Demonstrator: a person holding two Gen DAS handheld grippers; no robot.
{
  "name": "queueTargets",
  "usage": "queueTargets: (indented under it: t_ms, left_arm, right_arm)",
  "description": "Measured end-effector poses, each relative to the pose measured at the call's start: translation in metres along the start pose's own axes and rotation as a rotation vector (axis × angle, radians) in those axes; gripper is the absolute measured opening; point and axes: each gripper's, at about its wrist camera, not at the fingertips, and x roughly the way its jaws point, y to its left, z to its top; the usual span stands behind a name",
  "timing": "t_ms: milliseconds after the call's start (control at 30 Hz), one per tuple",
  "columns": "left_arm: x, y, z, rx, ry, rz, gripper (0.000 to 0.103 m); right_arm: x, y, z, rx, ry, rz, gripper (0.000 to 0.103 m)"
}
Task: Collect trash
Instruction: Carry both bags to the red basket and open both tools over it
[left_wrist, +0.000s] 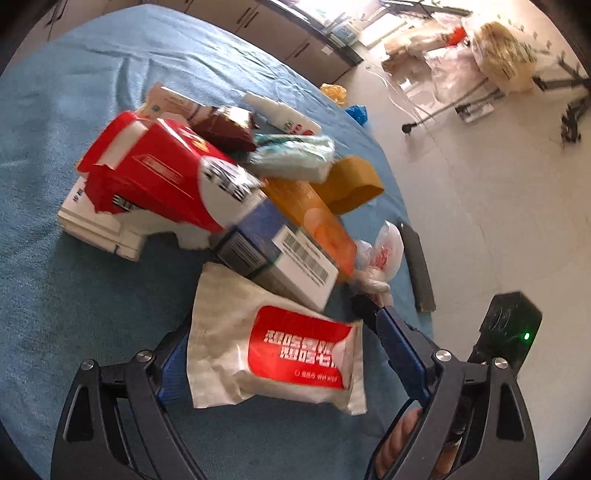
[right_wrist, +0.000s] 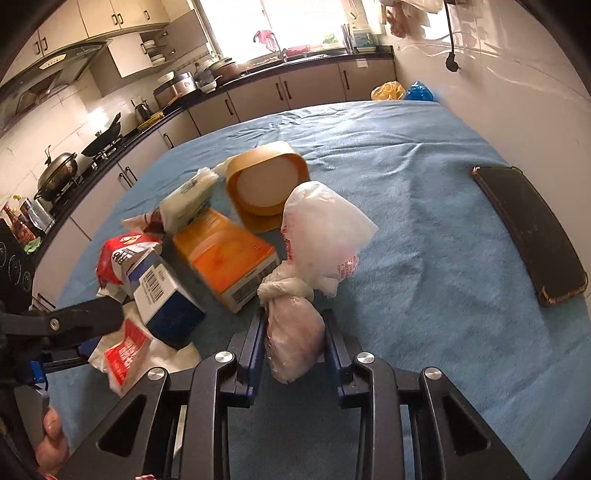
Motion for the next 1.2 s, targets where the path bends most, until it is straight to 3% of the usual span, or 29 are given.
queueTargets:
  t_ms: [67,133,167,400,800,1200]
  left_arm:
    - [0.001,-0.005,-0.005,0.035,0.009,0.004,0.089]
    - [0.002,-0.009,-0.011,0.062,0.020,0.007,0.069]
    - [0.004,-0.011,-0.014,0.076,0.033,0.024,0.049]
    - [-0.022,-0.013,-0.022,0.095,-0.019,-0.030,0.020]
    - [-0.099,-0.022,-0.055,0.257,-0.214,0.115,0.018]
    - [-0.206,0.053,-0.071,0.095,-0.397,0.233,0.018]
  right_arm:
    - [0.000,-0.001,-0.001,0.005,0.001,0.003,0.031]
    - [-0.002,-0.001,-0.004,0.007,0.001,0.004,0.031]
    - [-0.003,0.000,-0.006,0.008,0.001,0.003,0.031]
    - [-0.014,-0.007,-0.013,0.036,-0.017,-0.028,0.031]
    - [-0.044,0.021,-0.018,-0.001,-0.078,-0.016,0.031]
    - [-0.045,0.098,-0.032,-0.122,-0.057,0.066,0.031]
